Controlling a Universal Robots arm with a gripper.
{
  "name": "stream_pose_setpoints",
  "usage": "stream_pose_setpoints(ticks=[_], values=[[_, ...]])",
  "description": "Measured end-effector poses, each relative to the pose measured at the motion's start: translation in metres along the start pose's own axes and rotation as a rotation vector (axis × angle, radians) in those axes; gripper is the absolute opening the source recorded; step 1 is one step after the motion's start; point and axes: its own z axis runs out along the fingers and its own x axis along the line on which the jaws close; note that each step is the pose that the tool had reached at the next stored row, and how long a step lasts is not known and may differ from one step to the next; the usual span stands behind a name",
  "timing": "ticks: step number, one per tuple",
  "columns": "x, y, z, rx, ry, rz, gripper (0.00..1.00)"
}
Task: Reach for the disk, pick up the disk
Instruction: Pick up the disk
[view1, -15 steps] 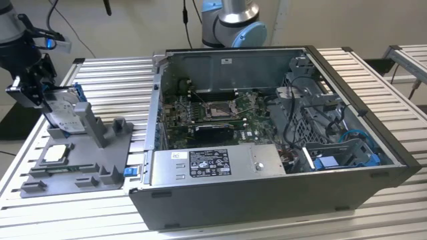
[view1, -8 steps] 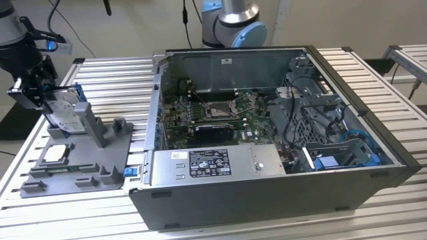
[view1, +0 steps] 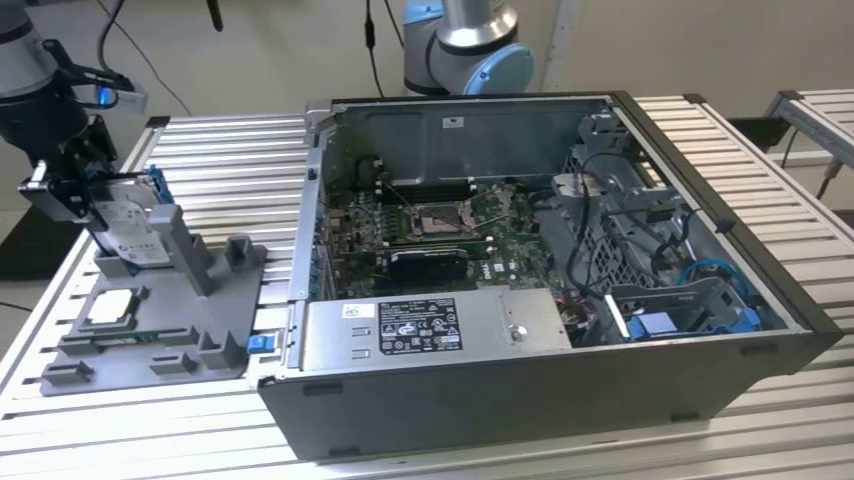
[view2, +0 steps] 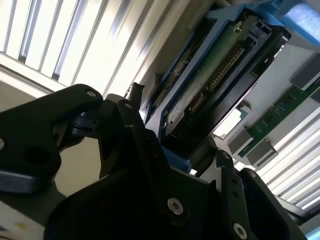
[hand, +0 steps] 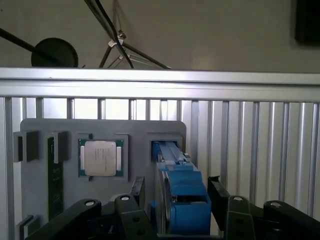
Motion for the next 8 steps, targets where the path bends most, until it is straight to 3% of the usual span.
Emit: stream_pose_setpoints(ticks=[8], values=[[0.0002,-0.0001,0.0056,-0.0004,0.0001,0.0,1.0]])
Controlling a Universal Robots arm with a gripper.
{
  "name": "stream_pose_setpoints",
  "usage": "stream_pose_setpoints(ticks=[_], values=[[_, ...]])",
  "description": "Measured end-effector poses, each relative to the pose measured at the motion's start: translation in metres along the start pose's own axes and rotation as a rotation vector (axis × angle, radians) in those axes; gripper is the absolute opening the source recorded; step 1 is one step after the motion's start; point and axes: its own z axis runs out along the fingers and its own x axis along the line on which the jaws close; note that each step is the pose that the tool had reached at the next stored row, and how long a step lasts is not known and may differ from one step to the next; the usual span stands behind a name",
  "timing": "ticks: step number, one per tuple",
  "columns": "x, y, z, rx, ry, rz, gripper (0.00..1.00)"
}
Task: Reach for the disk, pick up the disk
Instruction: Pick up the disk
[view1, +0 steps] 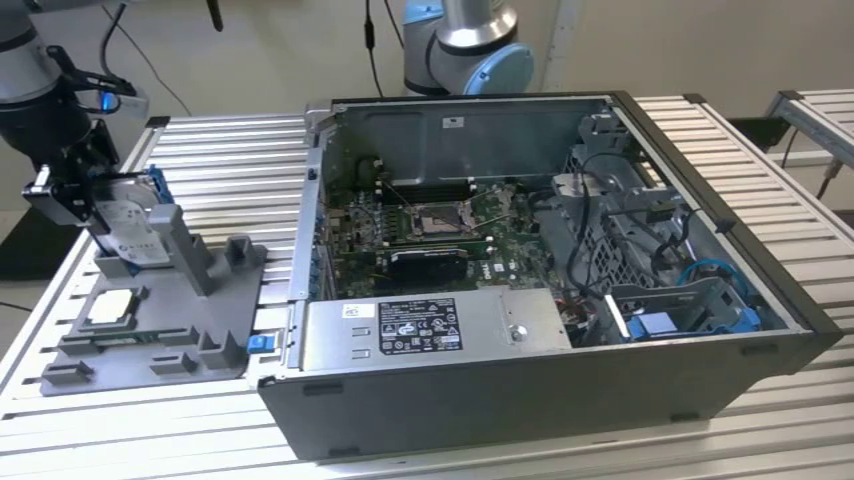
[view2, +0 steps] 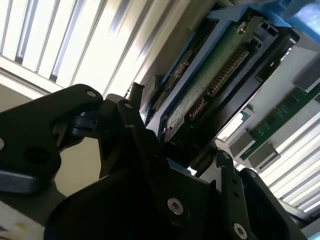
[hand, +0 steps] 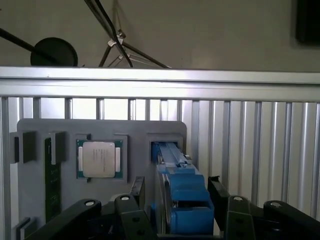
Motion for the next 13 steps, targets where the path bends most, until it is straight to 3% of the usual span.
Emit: stream_pose_setpoints(ticks=[9,10,13], values=[[0.0001,-0.0003,0.0034,0.0002,-0.0002,0.0,1.0],[0.0001,-0.0003,0.0034,0.0002,-0.0002,0.0,0.0],[0.0001,-0.0002,0.0034,0.0002,-0.0001,0.0,0.0]])
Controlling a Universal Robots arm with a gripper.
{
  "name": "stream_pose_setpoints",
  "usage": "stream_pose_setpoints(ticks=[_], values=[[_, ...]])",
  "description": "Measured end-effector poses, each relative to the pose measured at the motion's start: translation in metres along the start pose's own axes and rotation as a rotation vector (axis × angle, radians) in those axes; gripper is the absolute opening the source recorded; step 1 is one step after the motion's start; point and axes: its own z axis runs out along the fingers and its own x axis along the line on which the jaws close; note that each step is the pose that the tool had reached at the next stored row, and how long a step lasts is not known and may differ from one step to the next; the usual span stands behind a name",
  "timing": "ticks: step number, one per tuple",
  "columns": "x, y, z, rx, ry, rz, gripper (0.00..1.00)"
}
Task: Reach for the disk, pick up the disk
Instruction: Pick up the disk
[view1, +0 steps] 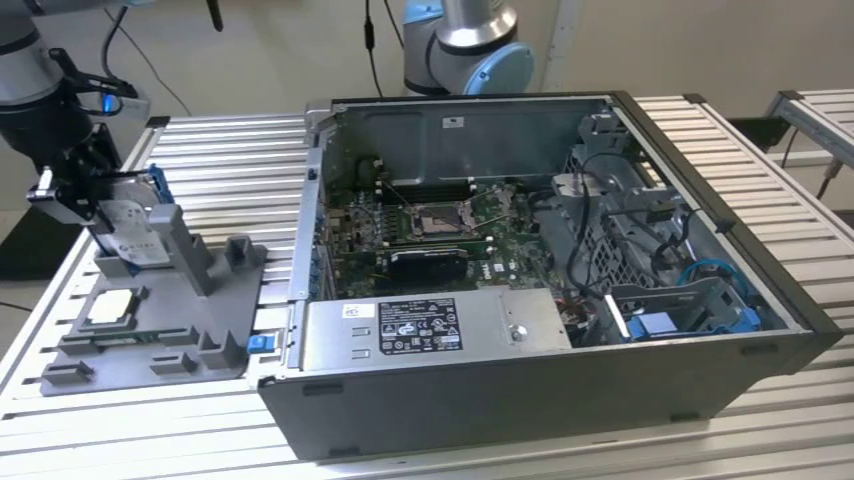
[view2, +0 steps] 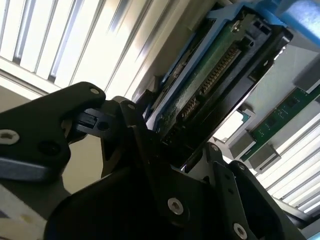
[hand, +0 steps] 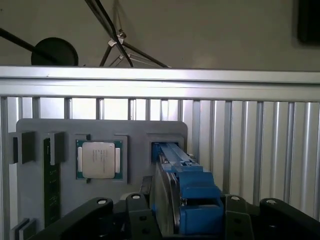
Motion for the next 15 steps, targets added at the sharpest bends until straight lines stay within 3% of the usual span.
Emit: stream_pose_setpoints(ticks=[15], values=[[0.0,0.0,0.0001,0.0,0.0,0.0,0.0]])
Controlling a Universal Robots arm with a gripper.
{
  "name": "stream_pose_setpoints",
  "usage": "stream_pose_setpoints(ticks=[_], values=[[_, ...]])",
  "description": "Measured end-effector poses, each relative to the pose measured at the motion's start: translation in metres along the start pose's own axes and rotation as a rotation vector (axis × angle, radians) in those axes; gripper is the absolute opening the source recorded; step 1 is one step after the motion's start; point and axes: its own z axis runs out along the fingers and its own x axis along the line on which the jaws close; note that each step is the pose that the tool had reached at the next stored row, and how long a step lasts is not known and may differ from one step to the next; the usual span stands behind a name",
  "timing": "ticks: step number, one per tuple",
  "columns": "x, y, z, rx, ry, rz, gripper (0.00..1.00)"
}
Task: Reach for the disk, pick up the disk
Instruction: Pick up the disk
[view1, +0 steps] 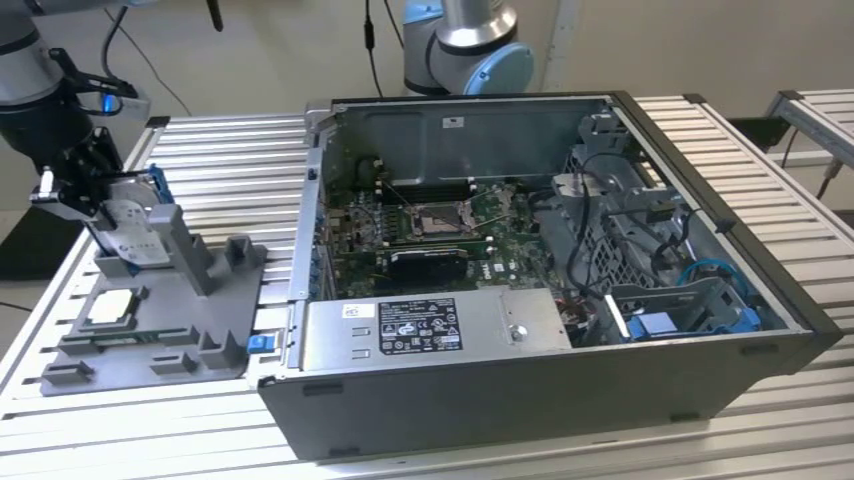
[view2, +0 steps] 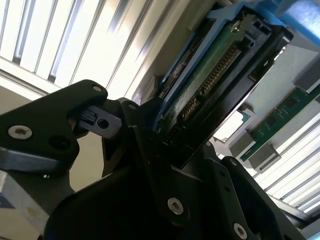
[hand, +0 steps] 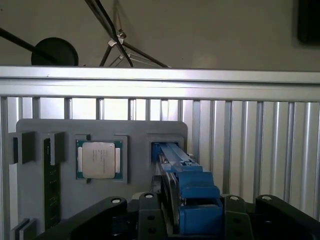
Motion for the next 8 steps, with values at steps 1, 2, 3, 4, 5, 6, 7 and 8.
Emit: stream_pose_setpoints(ticks=[1,2,3,4,5,6,7,8], values=[[0.0,0.0,0.0,0.0,0.0,0.0,0.0],[0.0,0.0,0.0001,0.0001,0.0,0.0,0.0],[0.0,0.0,0.0001,0.0,0.0,0.0,0.0],[0.0,0.0,0.0001,0.0001,0.0,0.0,0.0],[0.0,0.0,0.0001,0.0001,0.0,0.0,0.0],[0.0,0.0,0.0001,0.0,0.0,0.0,0.0],[0.0,0.0,0.0001,0.0,0.0,0.0,0.0],[0.0,0.0,0.0001,0.0,0.0,0.0,0.0]])
